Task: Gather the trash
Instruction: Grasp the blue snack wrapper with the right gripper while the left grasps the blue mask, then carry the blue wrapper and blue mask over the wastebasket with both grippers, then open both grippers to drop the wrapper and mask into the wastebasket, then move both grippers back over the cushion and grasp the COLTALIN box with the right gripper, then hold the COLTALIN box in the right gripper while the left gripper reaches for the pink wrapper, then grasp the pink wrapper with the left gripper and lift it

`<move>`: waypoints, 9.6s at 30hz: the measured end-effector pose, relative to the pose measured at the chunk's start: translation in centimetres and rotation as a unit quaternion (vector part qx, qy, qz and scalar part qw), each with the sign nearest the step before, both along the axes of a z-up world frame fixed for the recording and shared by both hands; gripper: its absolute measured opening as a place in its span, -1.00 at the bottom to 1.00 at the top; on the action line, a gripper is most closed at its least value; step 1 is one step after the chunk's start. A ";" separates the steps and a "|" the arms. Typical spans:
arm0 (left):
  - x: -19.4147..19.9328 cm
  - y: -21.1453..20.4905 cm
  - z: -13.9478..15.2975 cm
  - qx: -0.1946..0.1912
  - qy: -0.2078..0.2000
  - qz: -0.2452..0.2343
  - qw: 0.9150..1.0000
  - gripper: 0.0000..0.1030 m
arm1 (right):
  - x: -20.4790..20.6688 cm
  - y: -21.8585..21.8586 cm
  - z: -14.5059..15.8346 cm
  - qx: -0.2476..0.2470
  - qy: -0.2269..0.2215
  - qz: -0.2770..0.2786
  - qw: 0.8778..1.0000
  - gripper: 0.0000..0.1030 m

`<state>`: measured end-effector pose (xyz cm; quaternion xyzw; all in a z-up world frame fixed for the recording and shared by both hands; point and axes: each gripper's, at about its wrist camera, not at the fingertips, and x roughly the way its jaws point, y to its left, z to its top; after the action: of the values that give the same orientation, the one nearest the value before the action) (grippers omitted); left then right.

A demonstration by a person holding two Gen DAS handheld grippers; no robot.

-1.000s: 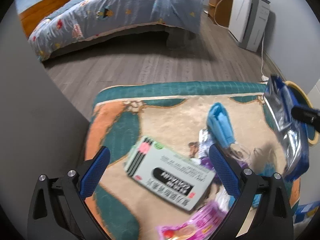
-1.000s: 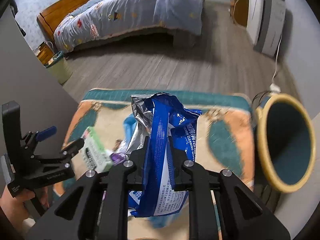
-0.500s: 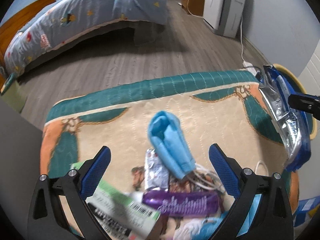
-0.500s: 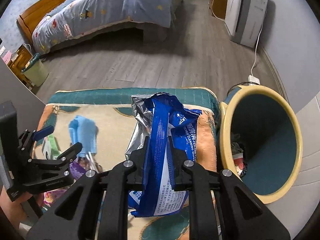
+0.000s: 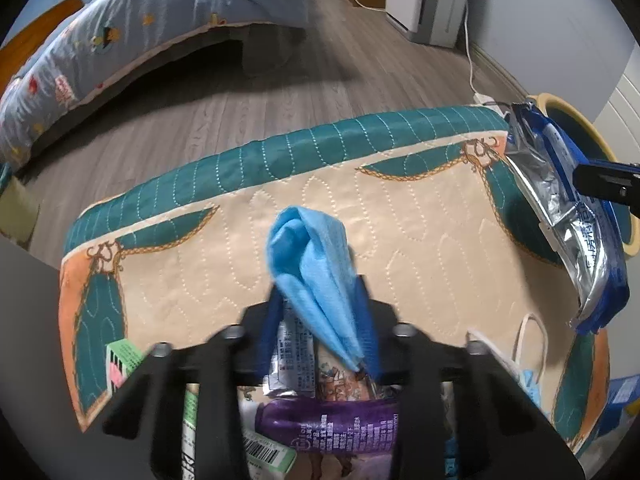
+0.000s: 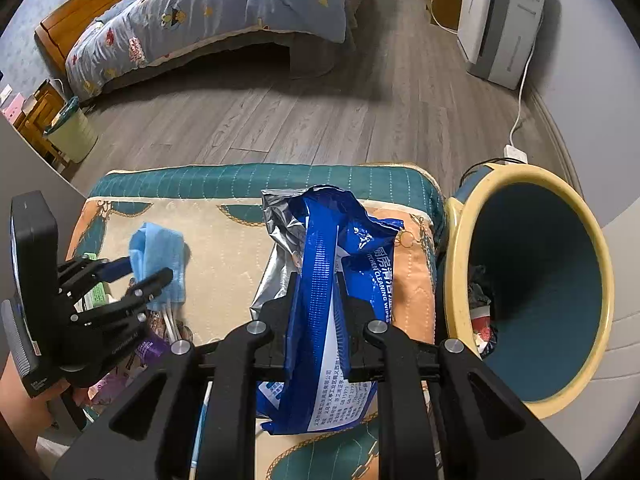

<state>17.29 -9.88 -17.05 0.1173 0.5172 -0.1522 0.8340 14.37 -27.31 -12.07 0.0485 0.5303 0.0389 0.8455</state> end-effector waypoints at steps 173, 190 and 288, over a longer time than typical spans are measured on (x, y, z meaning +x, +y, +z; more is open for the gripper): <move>-8.9 28.9 9.9 -0.060 -0.026 0.258 0.964 0.89 | -1.6 29.8 -6.8 -0.114 0.013 0.302 0.946 0.89; -8.8 26.6 9.1 -0.035 -0.016 0.215 0.976 0.89 | -1.5 24.2 -0.4 -0.061 -0.023 0.249 0.966 0.47; -10.8 8.5 3.9 -0.025 0.070 -0.018 0.997 -0.93 | -3.9 9.4 3.9 -0.005 -0.020 0.066 0.998 0.48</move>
<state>6.48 -1.39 -13.17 0.0948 0.5683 -0.1880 0.7954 10.48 -17.93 -8.14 0.0087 0.5152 0.0928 0.8520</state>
